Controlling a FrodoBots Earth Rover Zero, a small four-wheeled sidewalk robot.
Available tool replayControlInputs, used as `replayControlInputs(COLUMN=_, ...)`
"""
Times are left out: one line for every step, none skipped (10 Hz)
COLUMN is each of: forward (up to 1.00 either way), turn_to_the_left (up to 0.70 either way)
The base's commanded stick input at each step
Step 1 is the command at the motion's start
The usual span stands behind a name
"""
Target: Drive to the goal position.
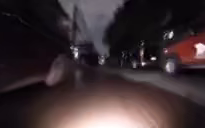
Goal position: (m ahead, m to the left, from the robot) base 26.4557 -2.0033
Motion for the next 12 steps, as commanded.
replayControlInputs(forward=0.70, turn_to_the_left=0.00)
replayControlInputs(forward=0.54, turn_to_the_left=0.00)
replayControlInputs(forward=0.50, turn_to_the_left=0.00)
replayControlInputs(forward=0.50, turn_to_the_left=0.00)
replayControlInputs(forward=0.50, turn_to_the_left=0.00)
replayControlInputs(forward=0.50, turn_to_the_left=0.14)
replayControlInputs(forward=0.50, turn_to_the_left=0.17)
replayControlInputs(forward=0.50, turn_to_the_left=0.00)
replayControlInputs(forward=0.50, turn_to_the_left=0.00)
replayControlInputs(forward=0.50, turn_to_the_left=0.00)
replayControlInputs(forward=0.50, turn_to_the_left=0.00)
replayControlInputs(forward=0.50, turn_to_the_left=0.00)
